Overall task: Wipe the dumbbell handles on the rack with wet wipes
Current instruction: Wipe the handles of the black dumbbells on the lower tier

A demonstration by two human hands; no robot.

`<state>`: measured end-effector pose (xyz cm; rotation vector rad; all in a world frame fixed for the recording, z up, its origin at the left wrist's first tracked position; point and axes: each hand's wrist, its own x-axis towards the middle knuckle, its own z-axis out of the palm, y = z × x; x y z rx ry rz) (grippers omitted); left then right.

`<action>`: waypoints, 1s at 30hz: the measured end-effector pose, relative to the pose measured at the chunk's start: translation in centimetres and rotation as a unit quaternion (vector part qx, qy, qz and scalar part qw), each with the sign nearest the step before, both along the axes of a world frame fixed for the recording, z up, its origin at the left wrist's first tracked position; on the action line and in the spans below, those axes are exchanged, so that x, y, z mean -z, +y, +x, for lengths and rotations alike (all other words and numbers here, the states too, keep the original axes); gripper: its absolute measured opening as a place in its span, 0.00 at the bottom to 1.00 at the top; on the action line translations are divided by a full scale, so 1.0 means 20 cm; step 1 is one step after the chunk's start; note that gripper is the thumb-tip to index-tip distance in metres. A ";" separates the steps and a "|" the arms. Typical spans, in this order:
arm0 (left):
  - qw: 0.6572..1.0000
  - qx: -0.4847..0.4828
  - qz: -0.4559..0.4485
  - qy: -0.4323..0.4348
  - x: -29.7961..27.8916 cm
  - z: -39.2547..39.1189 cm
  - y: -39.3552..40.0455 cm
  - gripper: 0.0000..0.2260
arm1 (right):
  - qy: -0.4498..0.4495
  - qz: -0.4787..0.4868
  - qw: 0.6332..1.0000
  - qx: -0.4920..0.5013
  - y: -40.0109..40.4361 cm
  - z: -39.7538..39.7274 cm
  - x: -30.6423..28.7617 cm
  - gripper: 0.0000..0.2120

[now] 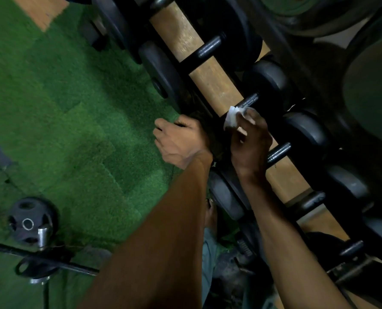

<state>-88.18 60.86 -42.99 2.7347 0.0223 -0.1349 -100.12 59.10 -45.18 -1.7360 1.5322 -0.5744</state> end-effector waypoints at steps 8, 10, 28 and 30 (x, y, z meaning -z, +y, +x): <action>1.000 0.002 0.007 -0.005 0.00 0.00 0.00 0.18 | 0.004 -0.032 0.994 -0.106 -0.07 0.07 -0.07 0.15; 1.000 -0.001 0.006 -0.010 0.00 0.00 0.00 0.18 | 0.041 -0.039 0.993 -0.101 -0.10 0.07 -0.08 0.16; 1.000 0.001 0.006 -0.016 0.00 0.00 0.00 0.18 | 0.139 -0.034 0.964 -0.225 -0.19 0.06 -0.11 0.16; 1.000 0.004 0.006 -0.008 0.00 0.00 0.00 0.17 | 0.161 -0.061 0.968 -0.181 -0.27 0.07 -0.10 0.16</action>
